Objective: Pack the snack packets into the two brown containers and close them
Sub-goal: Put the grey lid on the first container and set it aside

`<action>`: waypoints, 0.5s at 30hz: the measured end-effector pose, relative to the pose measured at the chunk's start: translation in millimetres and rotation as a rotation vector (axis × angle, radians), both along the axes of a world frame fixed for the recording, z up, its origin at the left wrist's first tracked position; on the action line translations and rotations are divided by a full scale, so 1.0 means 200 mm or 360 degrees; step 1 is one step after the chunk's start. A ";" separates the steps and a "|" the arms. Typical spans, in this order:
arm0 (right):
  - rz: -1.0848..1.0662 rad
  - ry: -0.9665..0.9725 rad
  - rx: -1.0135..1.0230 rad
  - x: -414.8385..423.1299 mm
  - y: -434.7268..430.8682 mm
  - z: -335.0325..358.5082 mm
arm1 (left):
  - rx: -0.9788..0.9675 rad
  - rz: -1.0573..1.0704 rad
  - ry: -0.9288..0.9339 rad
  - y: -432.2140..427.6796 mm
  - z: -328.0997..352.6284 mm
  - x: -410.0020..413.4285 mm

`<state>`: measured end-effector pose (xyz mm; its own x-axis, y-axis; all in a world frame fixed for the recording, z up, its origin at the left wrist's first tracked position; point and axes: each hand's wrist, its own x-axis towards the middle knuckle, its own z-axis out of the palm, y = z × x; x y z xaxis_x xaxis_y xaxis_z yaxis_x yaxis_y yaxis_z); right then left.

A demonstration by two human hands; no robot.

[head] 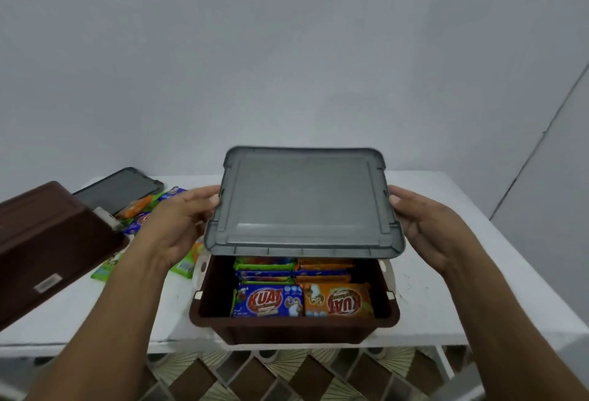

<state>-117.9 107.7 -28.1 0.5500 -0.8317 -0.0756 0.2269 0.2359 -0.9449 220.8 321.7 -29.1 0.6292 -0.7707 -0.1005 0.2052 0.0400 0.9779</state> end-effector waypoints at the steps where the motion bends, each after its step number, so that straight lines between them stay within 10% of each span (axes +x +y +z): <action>1: -0.0006 -0.0018 -0.0053 -0.01 0.01 0.02 | -0.0073 0.0069 -0.0034 0.00 0.02 -0.01; 7: -0.0302 0.0193 -0.0509 -0.03 0.09 0.08 | -0.0379 0.0232 -0.0216 0.06 0.11 -0.08; 15: -0.0074 0.0015 -0.0226 -0.10 0.24 0.02 | -0.0242 0.0178 -0.0012 0.18 0.01 -0.12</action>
